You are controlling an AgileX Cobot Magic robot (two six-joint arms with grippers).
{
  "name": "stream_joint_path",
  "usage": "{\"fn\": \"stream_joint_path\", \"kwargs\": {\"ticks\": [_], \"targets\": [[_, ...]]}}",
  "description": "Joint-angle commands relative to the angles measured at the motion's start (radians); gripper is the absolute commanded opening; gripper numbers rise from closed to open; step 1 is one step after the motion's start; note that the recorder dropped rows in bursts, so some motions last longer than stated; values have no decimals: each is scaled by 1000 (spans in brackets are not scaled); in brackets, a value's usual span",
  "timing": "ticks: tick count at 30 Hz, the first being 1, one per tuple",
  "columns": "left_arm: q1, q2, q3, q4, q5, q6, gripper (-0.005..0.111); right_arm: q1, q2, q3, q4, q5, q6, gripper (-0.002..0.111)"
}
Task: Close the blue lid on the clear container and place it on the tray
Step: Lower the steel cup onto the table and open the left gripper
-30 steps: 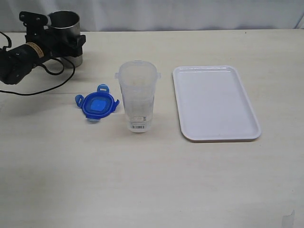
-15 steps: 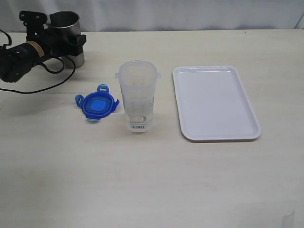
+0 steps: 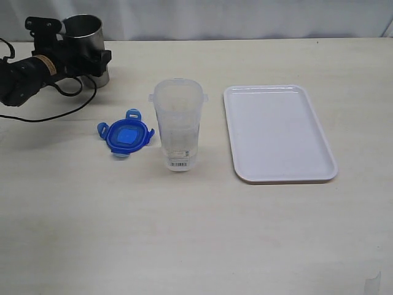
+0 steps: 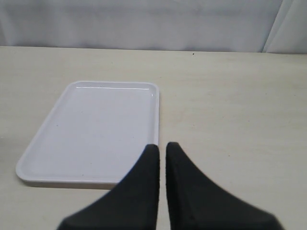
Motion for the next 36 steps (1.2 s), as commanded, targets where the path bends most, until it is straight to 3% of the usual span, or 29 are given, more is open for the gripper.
{"fn": "stream_joint_path", "kwargs": {"ticks": [1, 5, 21, 27, 32, 36], "targets": [[0, -4, 0, 59, 41, -18, 86, -4, -4, 2, 1, -4, 0, 5], [0, -4, 0, 109, 48, -94, 86, -4, -4, 2, 1, -4, 0, 5], [0, -55, 35, 122, 131, -115, 86, -4, -4, 2, 1, -4, 0, 5], [0, -55, 37, 323, 131, -175, 86, -4, -4, 2, 1, -4, 0, 5], [0, -76, 49, 265, 144, -175, 86, -4, -4, 2, 1, -4, 0, 5], [0, -110, 71, 241, 237, -160, 86, -4, -4, 2, 1, -4, 0, 5]]}}
